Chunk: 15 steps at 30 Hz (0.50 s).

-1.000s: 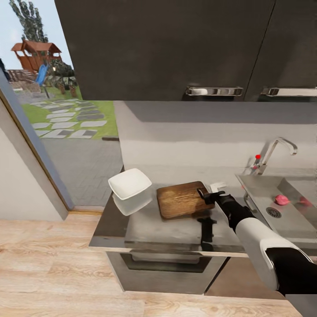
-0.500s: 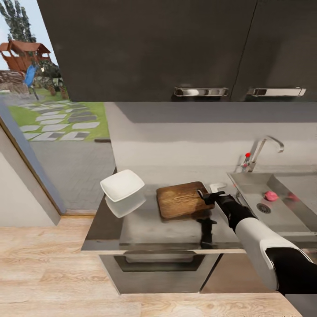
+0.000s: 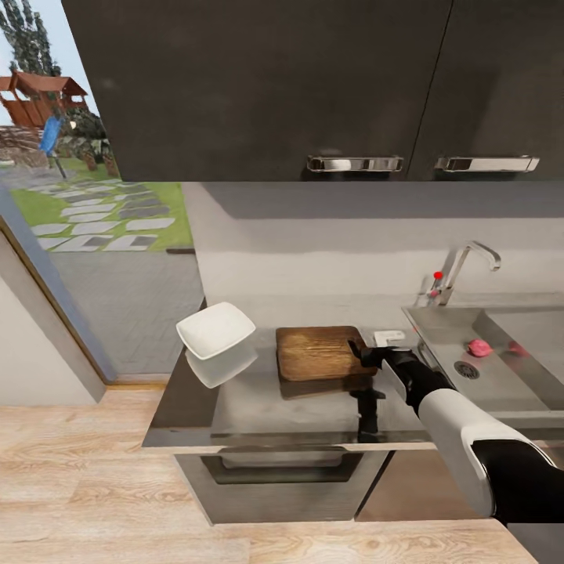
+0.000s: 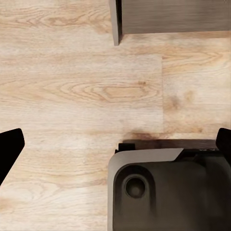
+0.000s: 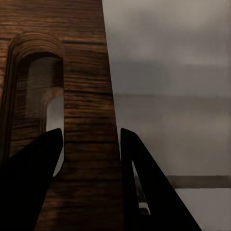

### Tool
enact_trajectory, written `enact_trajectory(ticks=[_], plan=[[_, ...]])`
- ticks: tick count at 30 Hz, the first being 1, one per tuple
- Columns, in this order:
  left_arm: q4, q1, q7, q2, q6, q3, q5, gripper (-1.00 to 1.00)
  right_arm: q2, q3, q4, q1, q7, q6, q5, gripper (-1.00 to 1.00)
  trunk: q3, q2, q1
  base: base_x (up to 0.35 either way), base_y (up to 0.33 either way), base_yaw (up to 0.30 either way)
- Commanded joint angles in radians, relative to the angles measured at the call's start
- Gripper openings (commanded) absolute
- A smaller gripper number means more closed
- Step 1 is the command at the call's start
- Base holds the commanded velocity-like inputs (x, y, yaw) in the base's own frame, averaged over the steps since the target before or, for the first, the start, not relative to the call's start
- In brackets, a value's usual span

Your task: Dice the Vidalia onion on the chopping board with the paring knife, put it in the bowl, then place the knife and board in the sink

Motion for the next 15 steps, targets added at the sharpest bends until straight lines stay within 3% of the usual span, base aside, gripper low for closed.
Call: enact_trajectory(ticks=[1, 7, 15], plan=[[-0.001, 0.000, 0.000, 0.000, -0.001, 0.001, 0.001, 1.00, -0.001, 0.005, -0.002, 0.000, 0.000, 0.006, 0.000, -1.00, -0.002, -0.002, 0.001, 0.000, 0.000, 0.000], [-0.001, 0.001, 0.000, 0.000, -0.001, 0.001, 0.000, 1.00, -0.001, 0.004, -0.002, 0.000, -0.002, 0.006, -0.001, -1.00, -0.002, -0.002, 0.001, 0.000, -0.028, 0.000], [-0.001, 0.001, 0.000, 0.000, -0.001, 0.001, 0.000, 1.00, -0.001, 0.004, -0.003, 0.000, -0.007, 0.006, 0.000, -1.00, -0.002, -0.002, 0.001, 0.000, -0.176, 0.000]])
